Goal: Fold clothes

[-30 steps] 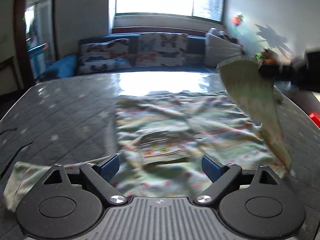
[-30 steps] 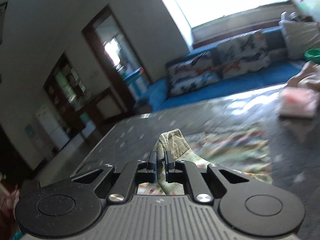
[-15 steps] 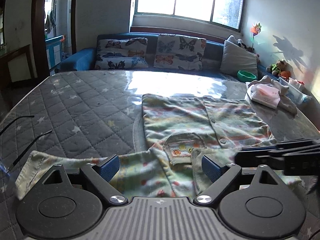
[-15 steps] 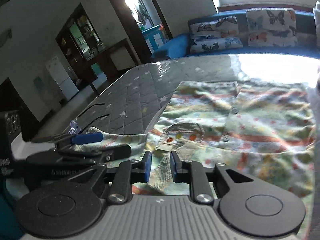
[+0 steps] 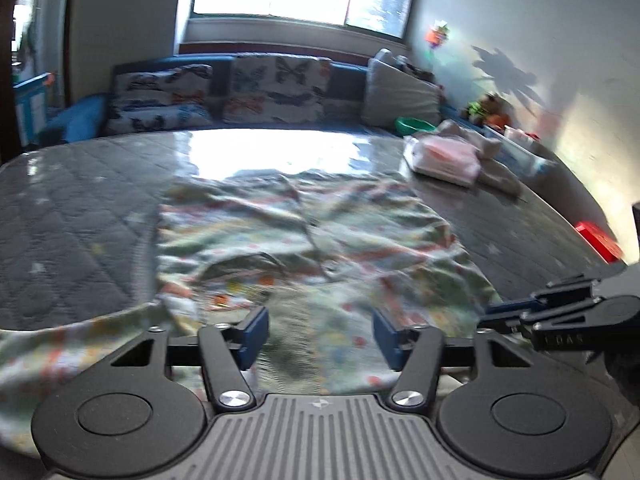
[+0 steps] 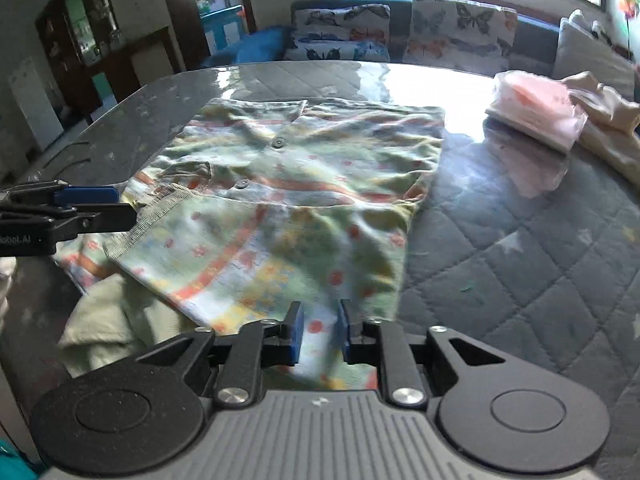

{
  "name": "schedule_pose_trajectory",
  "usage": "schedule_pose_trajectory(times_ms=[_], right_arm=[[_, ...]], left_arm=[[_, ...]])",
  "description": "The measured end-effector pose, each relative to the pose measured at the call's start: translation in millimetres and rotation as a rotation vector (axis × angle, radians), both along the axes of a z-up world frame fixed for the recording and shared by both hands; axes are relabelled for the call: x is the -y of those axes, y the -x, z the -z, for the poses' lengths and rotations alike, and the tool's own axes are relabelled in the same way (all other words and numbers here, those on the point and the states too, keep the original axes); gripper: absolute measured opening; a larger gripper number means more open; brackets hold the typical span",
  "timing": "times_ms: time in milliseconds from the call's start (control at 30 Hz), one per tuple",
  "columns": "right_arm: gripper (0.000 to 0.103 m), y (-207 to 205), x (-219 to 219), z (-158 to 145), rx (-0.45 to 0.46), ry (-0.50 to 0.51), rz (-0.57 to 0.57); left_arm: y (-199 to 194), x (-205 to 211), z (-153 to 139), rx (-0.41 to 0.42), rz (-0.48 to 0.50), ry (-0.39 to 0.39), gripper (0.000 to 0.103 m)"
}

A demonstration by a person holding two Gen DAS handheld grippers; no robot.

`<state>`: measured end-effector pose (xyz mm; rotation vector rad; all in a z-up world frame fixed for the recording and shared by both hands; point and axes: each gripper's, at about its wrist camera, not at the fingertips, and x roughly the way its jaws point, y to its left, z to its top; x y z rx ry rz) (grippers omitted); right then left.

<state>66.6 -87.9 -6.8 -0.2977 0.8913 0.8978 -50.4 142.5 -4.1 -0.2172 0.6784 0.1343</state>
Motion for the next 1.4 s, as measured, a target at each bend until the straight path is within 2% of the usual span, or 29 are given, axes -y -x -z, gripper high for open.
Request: schedule_pose_trajectory(times_ms=[167, 267, 500, 600, 733, 767, 867, 1167, 1400], right_arm=[[0.016, -11.0, -7.0, -16.1, 0.057, -0.034, 0.000], [0.016, -24.4, -21.0, -17.1, 0.082, -0.055, 0.009], [0.017, -47.5, -32.2, 6.2, 0.059, -0.021, 0.047], [0.021, -39.7, -32.0, -0.5, 0.083, -0.017, 0.043], [0.027, -13.8, -40.0, -11.6, 0.105, -0.027, -0.038], [0.027, -6.1, -44.1, -14.1, 0.113, -0.032, -0.069], [0.038, 18.2, -61.3, -21.4, 0.127, -0.059, -0.160], [0.036, 67.3, -114.4, -11.6, 0.180, -0.062, -0.344], [0.035, 98.2, -140.1, 7.5, 0.196, -0.003, -0.441]], left_arm=[[-7.3, 1.4, 8.5, -0.006, 0.030, 0.030, 0.037], [-11.1, 0.8, 13.4, -0.016, 0.038, 0.043, 0.032], [-13.4, -6.7, 26.3, -0.058, 0.026, 0.054, 0.031], [-4.4, -12.3, 22.3, -0.043, 0.000, 0.060, 0.031], [8.3, -20.2, 16.9, -0.022, -0.035, 0.069, 0.031], [14.3, -23.6, 15.6, -0.017, -0.052, 0.069, 0.031], [34.7, -36.6, 7.2, -0.013, -0.129, 0.062, 0.034], [114.0, -85.8, 2.0, -0.033, -0.407, 0.041, 0.044], [158.0, -123.3, 5.0, -0.050, -0.631, 0.035, 0.044]])
